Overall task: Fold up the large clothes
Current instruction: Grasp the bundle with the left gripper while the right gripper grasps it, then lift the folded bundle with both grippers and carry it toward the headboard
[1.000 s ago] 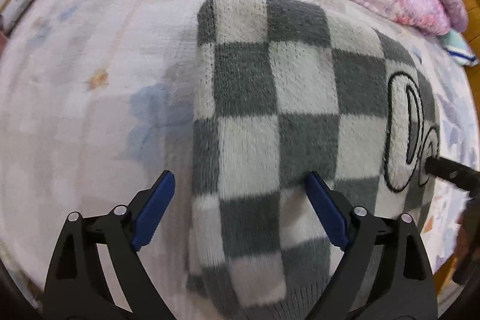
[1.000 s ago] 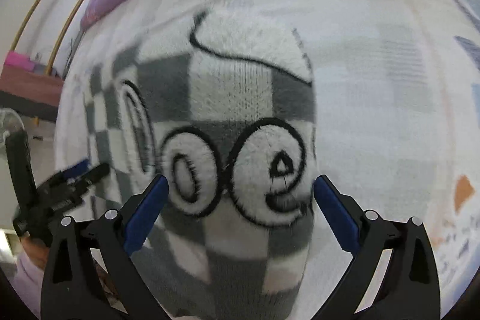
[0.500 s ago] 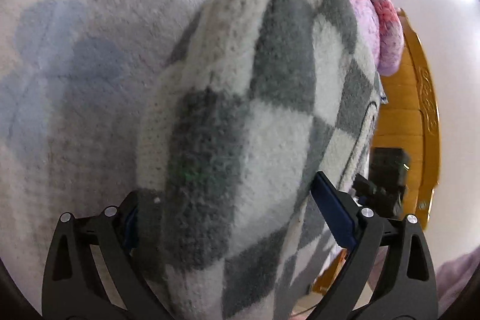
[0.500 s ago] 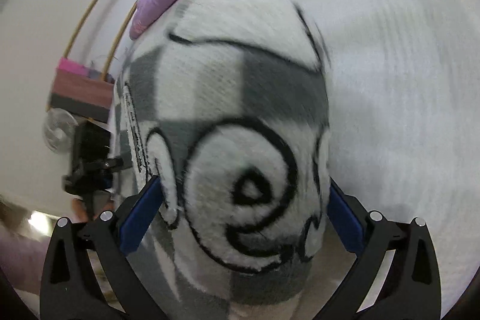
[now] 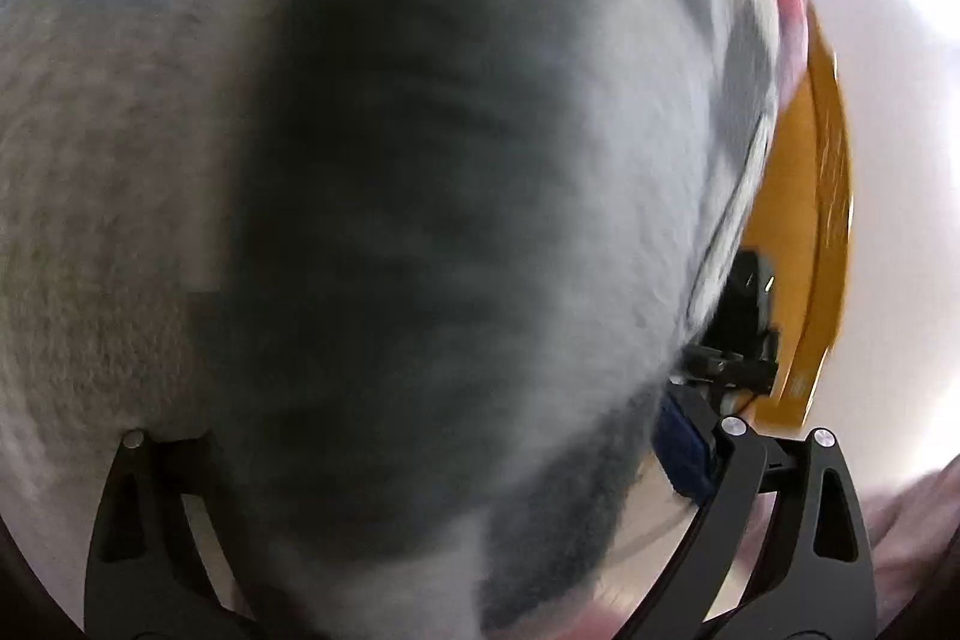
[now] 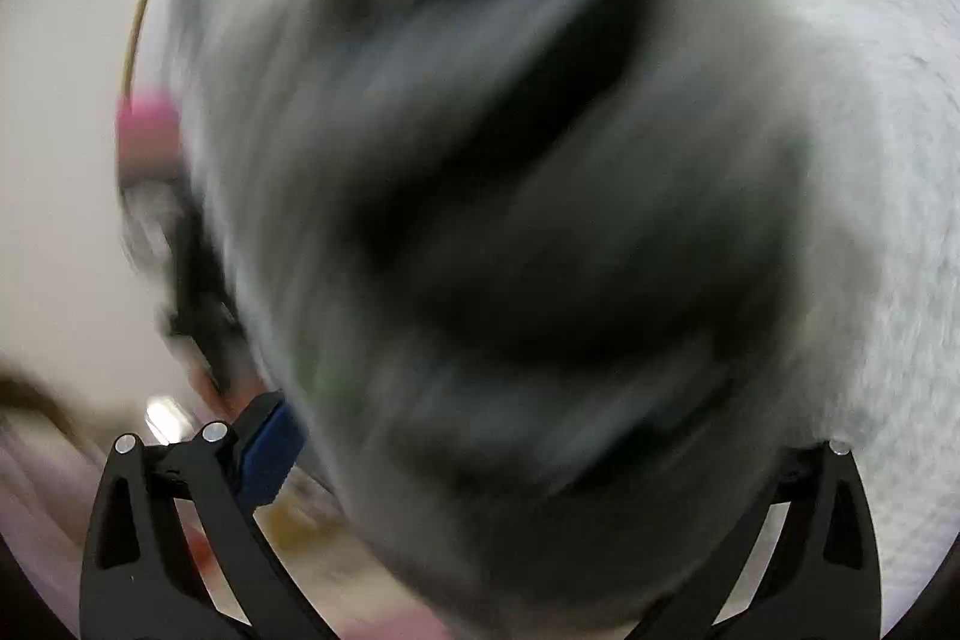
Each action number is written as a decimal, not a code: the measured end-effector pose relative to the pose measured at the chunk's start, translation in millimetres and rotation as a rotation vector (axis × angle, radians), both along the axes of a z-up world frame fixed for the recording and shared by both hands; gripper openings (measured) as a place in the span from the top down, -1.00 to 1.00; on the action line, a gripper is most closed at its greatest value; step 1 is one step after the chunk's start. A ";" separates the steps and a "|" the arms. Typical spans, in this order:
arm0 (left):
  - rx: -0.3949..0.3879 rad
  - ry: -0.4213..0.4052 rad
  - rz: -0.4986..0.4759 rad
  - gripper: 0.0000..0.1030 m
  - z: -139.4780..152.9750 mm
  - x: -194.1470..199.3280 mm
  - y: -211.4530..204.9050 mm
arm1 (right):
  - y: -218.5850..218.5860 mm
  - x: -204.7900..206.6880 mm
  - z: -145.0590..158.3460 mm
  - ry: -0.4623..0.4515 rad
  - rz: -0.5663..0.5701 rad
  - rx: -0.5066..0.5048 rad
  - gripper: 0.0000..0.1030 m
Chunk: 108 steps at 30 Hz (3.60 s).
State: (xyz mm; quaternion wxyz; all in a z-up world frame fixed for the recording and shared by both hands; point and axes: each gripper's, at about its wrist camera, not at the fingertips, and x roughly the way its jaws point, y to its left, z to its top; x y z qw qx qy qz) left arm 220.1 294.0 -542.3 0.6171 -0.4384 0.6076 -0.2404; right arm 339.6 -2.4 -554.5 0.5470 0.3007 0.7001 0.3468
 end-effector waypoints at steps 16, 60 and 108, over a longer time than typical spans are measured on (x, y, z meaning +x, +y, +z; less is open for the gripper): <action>0.504 -0.146 0.077 -0.08 76.4 -2.0 -55.0 | 33.3 -20.5 76.2 -0.248 -0.175 -0.156 -0.34; 0.723 -0.454 0.095 -0.06 484.4 -287.5 -203.9 | -195.7 -250.8 439.7 -0.559 -0.199 -0.036 -0.14; 0.642 -0.664 -0.359 -0.07 503.7 -214.7 -564.5 | -499.9 -284.6 458.1 -0.548 -0.601 -0.200 -0.13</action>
